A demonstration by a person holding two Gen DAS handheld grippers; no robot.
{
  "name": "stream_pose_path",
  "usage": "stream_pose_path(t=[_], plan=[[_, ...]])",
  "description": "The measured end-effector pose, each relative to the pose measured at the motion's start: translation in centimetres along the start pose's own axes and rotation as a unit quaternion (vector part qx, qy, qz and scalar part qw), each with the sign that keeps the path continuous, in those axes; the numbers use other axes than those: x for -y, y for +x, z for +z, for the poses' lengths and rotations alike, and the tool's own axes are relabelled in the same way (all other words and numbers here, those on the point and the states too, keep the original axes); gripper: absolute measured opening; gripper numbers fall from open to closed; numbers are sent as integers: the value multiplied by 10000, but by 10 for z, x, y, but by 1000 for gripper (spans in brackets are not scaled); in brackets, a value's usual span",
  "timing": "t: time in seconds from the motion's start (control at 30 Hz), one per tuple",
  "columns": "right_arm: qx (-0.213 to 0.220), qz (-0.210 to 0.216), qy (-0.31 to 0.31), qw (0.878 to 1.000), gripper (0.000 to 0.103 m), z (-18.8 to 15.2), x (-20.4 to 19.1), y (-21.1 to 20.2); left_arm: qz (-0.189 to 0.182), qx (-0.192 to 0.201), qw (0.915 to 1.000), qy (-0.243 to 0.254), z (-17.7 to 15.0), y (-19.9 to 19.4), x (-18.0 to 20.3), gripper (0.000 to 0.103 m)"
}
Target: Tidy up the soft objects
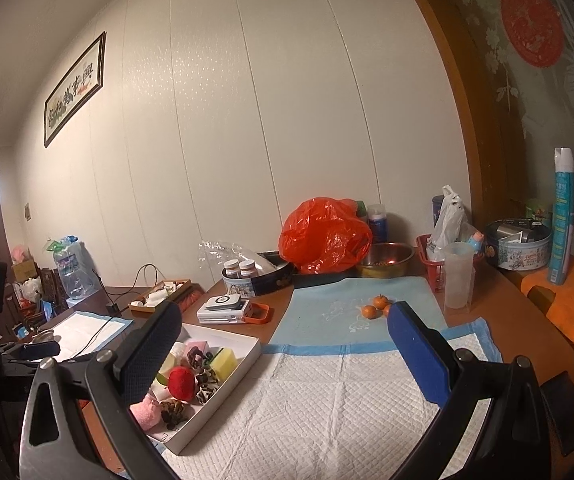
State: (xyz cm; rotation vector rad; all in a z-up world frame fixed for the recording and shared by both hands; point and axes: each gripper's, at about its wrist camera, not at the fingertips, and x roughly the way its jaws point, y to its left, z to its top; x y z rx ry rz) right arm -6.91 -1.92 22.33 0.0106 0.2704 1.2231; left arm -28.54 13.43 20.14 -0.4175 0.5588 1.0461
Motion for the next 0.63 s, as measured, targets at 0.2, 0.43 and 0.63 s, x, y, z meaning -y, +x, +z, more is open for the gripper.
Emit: stream_pose_path(t=[0.2,0.43,0.63], plan=[[-53,-45,0,10000,103,-1,-7,5,-74,-58,9999,50,1,5,-5,103],[-106,-80,-21,9999,103,-4,-12,10,-92,-67,9999,69,2,8,-10,103],[-144,-119,-19,9998,103,-5,-13,12,-106,-56,9999,99,3,9,-11,103]])
